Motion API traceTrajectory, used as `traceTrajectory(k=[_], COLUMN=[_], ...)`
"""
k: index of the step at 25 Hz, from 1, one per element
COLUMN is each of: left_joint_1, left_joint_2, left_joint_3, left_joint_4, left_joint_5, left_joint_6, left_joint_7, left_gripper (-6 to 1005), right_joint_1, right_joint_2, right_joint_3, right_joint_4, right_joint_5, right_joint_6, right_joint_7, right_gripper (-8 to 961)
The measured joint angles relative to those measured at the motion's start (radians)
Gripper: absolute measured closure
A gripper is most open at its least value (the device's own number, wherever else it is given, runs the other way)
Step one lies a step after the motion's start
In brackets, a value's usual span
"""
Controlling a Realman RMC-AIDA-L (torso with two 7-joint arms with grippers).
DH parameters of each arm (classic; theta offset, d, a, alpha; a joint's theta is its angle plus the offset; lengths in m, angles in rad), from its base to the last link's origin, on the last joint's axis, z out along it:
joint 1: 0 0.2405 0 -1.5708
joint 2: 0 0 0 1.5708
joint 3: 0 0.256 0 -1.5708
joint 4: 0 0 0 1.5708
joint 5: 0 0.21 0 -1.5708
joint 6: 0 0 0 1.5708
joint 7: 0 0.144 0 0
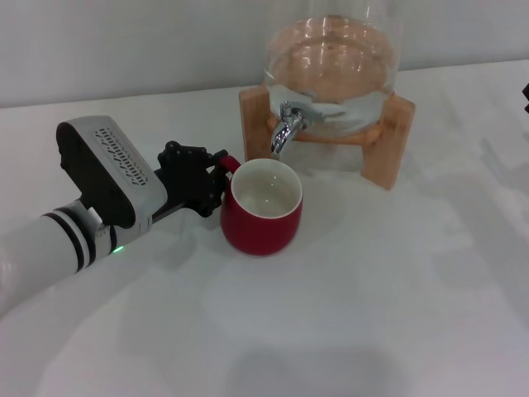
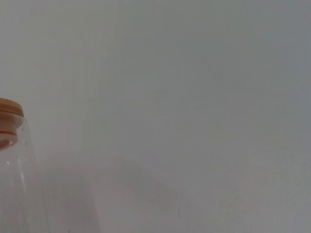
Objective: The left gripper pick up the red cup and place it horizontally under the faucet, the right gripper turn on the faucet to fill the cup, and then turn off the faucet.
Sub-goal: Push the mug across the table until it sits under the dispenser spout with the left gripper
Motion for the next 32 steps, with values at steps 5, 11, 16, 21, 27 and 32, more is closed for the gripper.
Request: traceTrajectory(k=[5, 11, 16, 21, 27, 32], left_joint_1=[0.007, 0.007, 0.006, 0.008, 0.014, 0.018], left_joint_2=[0.0, 0.0, 0.0, 0.001, 0.001, 0.0], left_joint_3=[0.001, 0.001, 0.001, -0.002, -0.005, -0.006], left_joint_4=[0.012, 0.013, 0.013, 0.013, 0.013, 0.009], left_joint_5=[0.006, 0.006, 0.003, 0.0, -0.004, -0.012], left_joint_6=[0.0, -0.001, -0.002, -0.003, -0.004, -0.006], left_joint_7=[0.0, 0.0, 0.0, 0.002, 0.018, 0.026], left_gripper=[910, 909, 909, 909, 909, 909], right_joint_1=[0.003, 0.009, 0.012, 0.011, 0.008, 0.004], right_joint_2=[0.0, 0.0, -0.001, -0.001, -0.001, 0.0], right_joint_3=[0.004, 0.008, 0.01, 0.009, 0.004, 0.003], right_joint_4=[-0.004, -0.029, -0.046, -0.05, -0.05, -0.05], right_joint_5=[0.003, 0.005, 0.008, 0.008, 0.007, 0.006], right_joint_6=[0.005, 0.035, 0.036, 0.038, 0.038, 0.038], right_joint_7=[-0.01, -0.034, -0.036, -0.036, -0.03, -0.027], right_gripper=[80, 80, 80, 80, 80, 80])
